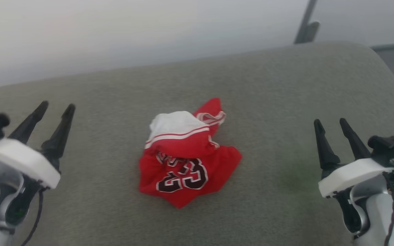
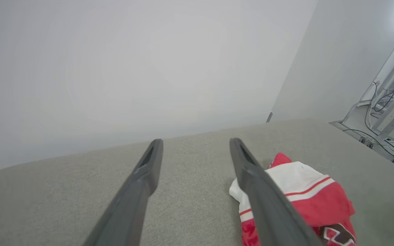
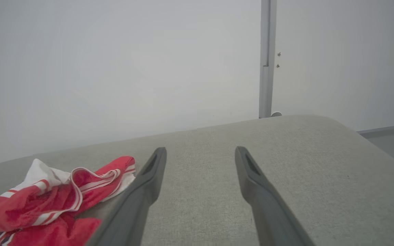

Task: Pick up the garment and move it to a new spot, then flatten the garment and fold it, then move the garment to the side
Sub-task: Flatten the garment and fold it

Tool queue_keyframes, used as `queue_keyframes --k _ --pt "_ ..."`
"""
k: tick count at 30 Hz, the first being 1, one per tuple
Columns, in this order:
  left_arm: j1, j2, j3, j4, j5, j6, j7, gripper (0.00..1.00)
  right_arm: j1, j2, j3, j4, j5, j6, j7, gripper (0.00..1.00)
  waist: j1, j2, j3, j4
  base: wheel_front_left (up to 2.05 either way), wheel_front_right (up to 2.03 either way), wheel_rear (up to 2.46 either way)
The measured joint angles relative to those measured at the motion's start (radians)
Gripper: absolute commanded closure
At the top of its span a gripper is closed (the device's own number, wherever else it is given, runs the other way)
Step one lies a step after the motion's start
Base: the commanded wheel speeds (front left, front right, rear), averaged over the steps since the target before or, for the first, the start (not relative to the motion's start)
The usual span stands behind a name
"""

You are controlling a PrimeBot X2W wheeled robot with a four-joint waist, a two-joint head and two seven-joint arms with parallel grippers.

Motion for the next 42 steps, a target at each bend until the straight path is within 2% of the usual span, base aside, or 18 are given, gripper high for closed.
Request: queue_keyframes --k 8,15,24,28,32,33,34,42 --pt "-0.162 -0.007 -0.110 0.016 0.020 -0.033 0.146 0.00 -0.037 0.017 0.028 0.045 0.009 0.000 -0.035 0.00 -0.0001 0.0000 0.058 -0.120 0.00 0.00 0.00" --pt "-0.269 -0.034 -0.197 0.076 0.015 -0.044 0.311 0.00 -0.058 0.024 0.047 0.078 0.021 0.000 -0.063 0.00 0.0000 0.0000 0.106 -0.178 0.00 0.00 0.00" --pt "-0.346 -0.060 -0.300 0.164 0.015 0.013 0.565 0.00 -0.082 0.037 0.059 0.110 0.028 0.000 -0.088 0.00 0.0000 0.0000 0.154 -0.200 0.00 0.00 0.00" --pt "-0.368 -0.067 -0.326 0.181 0.022 0.042 0.624 0.00 -0.096 0.040 0.065 0.125 0.030 0.000 -0.097 0.00 0.0000 0.0000 0.170 -0.200 0.00 0.00 0.00" --pt "-0.384 -0.083 -0.334 0.193 0.018 0.049 0.653 0.00 -0.105 0.043 0.071 0.134 0.031 0.000 -0.105 0.00 0.0000 0.0000 0.183 -0.197 0.00 0.00 0.00" --pt "-0.389 -0.085 -0.337 0.197 0.017 0.049 0.659 0.27 -0.108 0.044 0.072 0.136 0.032 0.000 -0.106 0.00 0.0000 0.0000 0.187 -0.196 0.00 0.00 0.00" --pt "-0.394 -0.085 -0.338 0.198 0.017 0.049 0.663 1.00 -0.112 0.045 0.072 0.138 0.032 0.000 -0.108 0.00 0.0000 0.0000 0.189 -0.195 0.00 0.00 0.00" --pt "-0.418 -0.094 -0.333 0.212 0.003 0.055 0.683 1.00 -0.121 0.045 0.071 0.159 0.035 0.000 -0.121 0.00 0.0000 0.0000 0.200 -0.178 0.00 0.00 0.00"
